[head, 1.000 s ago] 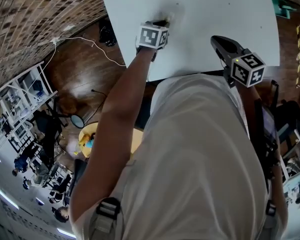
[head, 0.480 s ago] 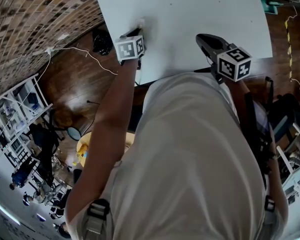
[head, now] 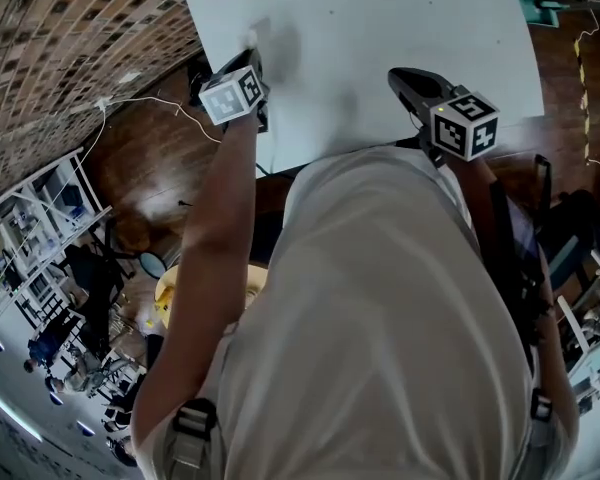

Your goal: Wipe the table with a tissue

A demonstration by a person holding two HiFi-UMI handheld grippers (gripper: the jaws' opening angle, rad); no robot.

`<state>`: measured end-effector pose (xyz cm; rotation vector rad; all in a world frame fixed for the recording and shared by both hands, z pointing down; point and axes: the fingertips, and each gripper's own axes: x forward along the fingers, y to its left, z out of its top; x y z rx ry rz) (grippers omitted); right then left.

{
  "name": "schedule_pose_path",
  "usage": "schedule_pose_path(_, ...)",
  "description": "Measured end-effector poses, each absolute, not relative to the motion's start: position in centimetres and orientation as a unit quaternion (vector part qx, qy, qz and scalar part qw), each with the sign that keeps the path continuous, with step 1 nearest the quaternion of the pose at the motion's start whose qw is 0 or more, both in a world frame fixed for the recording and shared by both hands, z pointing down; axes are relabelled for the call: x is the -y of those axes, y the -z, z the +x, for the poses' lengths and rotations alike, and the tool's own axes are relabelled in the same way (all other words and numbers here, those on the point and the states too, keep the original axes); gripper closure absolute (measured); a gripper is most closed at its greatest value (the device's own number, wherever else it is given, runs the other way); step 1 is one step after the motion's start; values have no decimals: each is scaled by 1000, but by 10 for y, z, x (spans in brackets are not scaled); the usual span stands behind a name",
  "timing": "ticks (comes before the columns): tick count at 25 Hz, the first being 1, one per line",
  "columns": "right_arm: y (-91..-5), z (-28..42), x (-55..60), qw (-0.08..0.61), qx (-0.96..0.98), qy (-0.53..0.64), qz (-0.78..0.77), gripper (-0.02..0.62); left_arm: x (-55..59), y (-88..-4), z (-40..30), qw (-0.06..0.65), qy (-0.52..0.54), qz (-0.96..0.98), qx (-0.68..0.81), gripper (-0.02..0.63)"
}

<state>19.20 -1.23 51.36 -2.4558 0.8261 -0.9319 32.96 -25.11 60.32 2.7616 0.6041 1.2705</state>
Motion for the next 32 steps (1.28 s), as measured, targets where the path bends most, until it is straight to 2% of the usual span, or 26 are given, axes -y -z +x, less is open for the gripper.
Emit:
schedule_pose_path(10, -530, 200, -45, 200, -322, 359, -853, 586, 211, -623, 314, -1, -453, 880, -143, 552)
schedule_pose_path(19, -535, 211, -91, 218, -307, 362, -853, 586, 153, -630, 346, -7, -459, 875, -157, 552)
schedule_pose_path(32, -543, 211, -117, 228, -287, 362, -857, 586, 127, -638, 378, -27, -469, 869, -155, 555)
